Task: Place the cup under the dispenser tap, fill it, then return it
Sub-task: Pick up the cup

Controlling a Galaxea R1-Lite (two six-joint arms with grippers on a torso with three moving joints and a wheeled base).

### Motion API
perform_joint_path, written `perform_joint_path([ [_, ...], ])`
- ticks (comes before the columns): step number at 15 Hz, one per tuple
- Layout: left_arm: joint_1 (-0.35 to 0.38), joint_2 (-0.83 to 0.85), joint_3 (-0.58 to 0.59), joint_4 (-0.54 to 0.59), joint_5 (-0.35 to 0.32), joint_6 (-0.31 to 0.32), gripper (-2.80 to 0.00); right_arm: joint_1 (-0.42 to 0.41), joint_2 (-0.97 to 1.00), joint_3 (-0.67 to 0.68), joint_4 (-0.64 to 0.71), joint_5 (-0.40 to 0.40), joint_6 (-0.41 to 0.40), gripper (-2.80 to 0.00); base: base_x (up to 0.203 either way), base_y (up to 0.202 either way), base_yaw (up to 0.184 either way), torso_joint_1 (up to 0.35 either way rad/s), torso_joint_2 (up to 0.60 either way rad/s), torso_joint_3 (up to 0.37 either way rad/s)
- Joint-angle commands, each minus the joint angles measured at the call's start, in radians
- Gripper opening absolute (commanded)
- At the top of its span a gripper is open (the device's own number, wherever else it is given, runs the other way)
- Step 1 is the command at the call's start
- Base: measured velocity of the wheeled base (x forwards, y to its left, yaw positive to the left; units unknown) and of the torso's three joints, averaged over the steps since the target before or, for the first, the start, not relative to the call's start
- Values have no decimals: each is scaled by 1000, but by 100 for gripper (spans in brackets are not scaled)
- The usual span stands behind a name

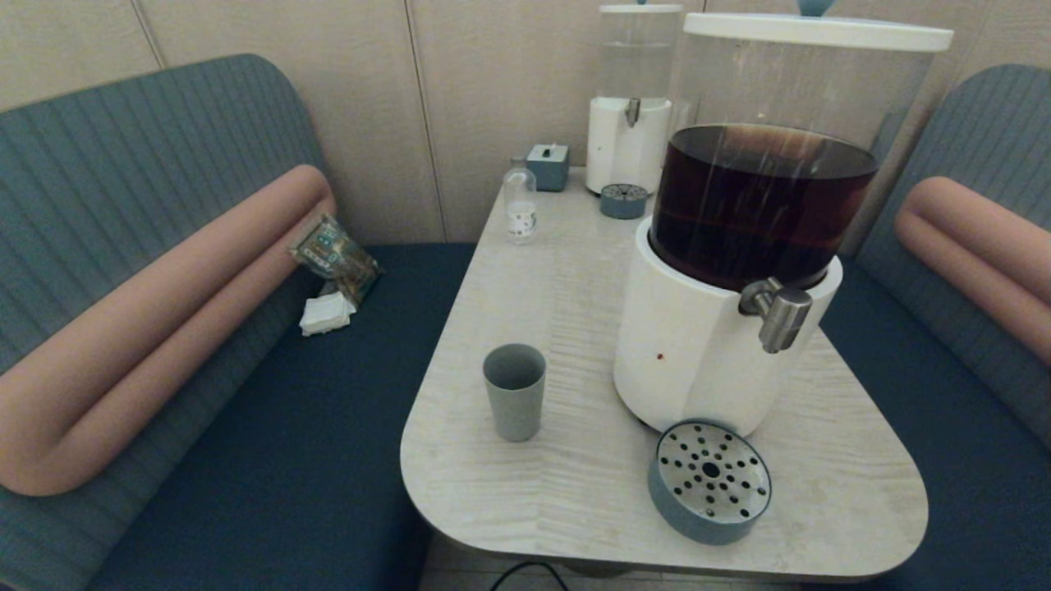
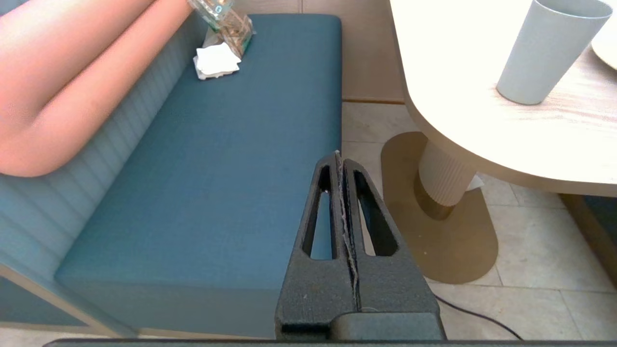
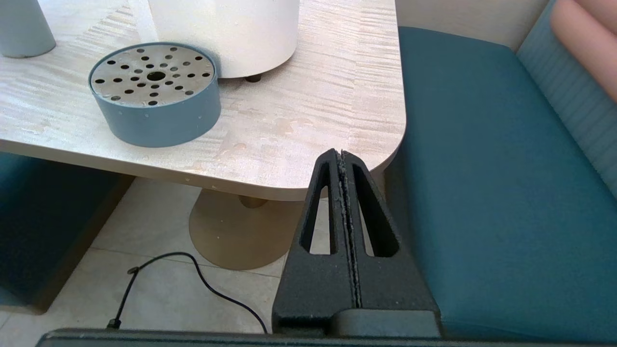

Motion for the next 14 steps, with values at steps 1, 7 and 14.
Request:
perform_joint_path([
  [1, 0, 1, 1, 0, -1, 11, -280, 0, 0, 1, -1, 0, 0, -280, 0, 0, 0, 0, 0, 0],
  [7, 0, 2, 0, -2, 3, 17, -280, 0, 0, 2, -1, 0, 0, -280, 0, 0, 0, 0, 0, 0],
  [14, 0, 2, 2, 0, 1, 14, -280, 0, 0, 0, -1, 0, 0, -280, 0, 0, 0, 0, 0, 0],
])
